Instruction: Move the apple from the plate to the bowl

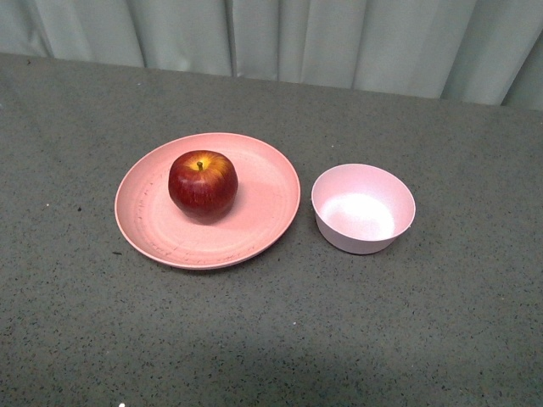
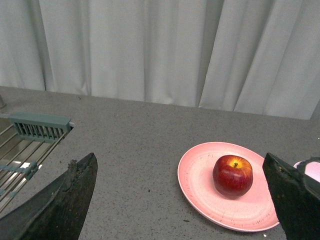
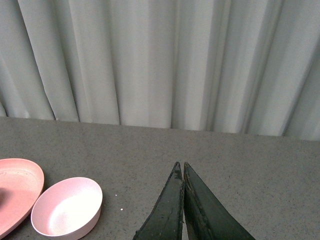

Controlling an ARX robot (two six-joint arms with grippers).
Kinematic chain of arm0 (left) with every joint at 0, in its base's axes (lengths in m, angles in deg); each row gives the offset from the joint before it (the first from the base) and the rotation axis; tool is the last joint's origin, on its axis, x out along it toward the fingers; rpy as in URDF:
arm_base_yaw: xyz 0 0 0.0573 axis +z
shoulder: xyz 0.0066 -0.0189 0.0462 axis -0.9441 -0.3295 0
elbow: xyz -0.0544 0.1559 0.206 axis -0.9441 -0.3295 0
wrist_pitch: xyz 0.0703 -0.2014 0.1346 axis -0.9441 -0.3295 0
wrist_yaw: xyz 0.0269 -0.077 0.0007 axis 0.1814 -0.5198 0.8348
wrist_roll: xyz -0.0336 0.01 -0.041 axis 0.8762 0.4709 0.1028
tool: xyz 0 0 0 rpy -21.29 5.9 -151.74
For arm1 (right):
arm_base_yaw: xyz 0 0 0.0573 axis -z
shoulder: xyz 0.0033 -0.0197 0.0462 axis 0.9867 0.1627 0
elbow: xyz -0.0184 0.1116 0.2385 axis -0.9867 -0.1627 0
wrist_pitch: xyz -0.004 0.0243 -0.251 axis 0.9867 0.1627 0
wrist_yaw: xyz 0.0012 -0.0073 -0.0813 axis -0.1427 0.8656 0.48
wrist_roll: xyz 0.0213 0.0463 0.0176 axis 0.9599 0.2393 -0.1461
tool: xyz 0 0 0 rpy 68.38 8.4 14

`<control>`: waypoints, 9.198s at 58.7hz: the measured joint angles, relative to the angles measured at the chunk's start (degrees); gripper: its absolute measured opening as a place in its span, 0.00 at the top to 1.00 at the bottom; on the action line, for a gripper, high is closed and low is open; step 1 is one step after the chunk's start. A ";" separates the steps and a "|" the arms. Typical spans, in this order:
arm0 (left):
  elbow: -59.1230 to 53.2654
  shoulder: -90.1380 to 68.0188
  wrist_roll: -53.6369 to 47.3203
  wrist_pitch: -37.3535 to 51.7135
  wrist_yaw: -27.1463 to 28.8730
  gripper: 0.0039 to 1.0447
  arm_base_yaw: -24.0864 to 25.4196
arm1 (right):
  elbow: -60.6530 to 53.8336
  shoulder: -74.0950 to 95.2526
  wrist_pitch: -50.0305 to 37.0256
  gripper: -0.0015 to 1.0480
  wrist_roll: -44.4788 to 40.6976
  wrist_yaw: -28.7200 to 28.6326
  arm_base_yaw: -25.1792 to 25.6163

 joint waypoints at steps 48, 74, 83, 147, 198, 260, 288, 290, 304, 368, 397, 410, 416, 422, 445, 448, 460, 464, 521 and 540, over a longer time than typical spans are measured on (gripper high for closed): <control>0.00 0.02 0.00 0.00 0.00 0.06 0.00 | 0.04 -19.23 20.79 0.99 0.00 -0.09 0.00; 0.00 0.02 0.00 0.00 0.02 0.06 0.00 | 0.04 -23.61 23.78 0.68 0.00 -0.15 0.00; 0.00 0.02 0.00 0.00 0.02 0.06 0.00 | 0.04 -23.61 23.78 0.40 0.00 -0.15 0.00; 33.42 -92.37 2.08 26.62 -8.26 0.06 -8.79 | 0.04 -23.63 23.80 0.09 0.04 -0.17 0.00; 51.76 -111.86 3.56 17.81 -10.71 0.06 -13.44 | 0.04 -23.63 23.80 0.09 0.04 -0.15 0.00; 54.51 -116.41 0.28 15.19 -12.09 0.39 -15.34 | 0.04 -23.63 23.80 0.09 0.04 -0.17 0.00; 60.43 -112.61 1.90 14.84 -12.61 0.39 -29.64 | 0.04 -23.63 23.80 0.09 0.04 -0.15 0.00; 61.16 -113.13 1.88 14.67 -12.55 0.39 -30.34 | 0.04 -23.63 23.80 0.09 0.04 -0.15 0.00; 65.57 -118.09 1.86 13.31 -10.78 0.39 -32.81 | 0.04 -23.63 23.80 0.09 0.04 -0.17 0.00; 66.40 -122.03 0.83 16.68 -6.54 0.06 -33.92 | 0.04 -23.63 23.80 0.09 0.04 -0.17 0.00; 49.40 -105.33 6.21 29.29 7.28 0.06 -30.49 | 0.04 -23.63 23.80 0.09 0.04 -0.20 0.00; 30.25 -99.12 1.18 66.14 25.05 0.43 -26.18 | 0.04 -23.63 23.80 0.09 0.04 0.02 0.00; 23.82 -91.43 0.90 67.63 22.23 0.62 -22.43 | 0.04 -23.63 23.80 0.09 0.04 -0.02 0.00; 17.90 -86.66 0.70 67.38 19.26 0.79 -19.28 | 0.04 -23.63 23.80 0.09 0.04 -0.24 0.00; 4.57 -64.65 0.31 58.36 9.62 0.97 -9.42 | 0.04 -23.63 23.80 0.09 0.04 -0.20 0.00; 3.56 -61.44 0.28 56.08 8.37 0.97 -8.44 | 0.04 -23.63 23.80 0.09 0.04 -0.20 0.00; 1.03 -50.42 0.28 47.76 5.55 0.97 -5.66 | 0.04 -23.63 23.80 0.09 0.04 -0.17 0.00; 0.52 -47.52 0.28 45.31 4.13 0.97 -4.44 | 0.04 -23.63 23.80 0.09 0.04 -0.20 0.00; 0.00 -13.55 0.26 13.94 -0.09 0.97 0.02 | 0.04 -23.63 23.80 0.09 0.04 -0.17 0.00; 0.00 -6.19 0.26 5.33 -0.09 0.97 0.02 | 0.04 -23.63 23.80 0.09 0.04 -0.17 0.00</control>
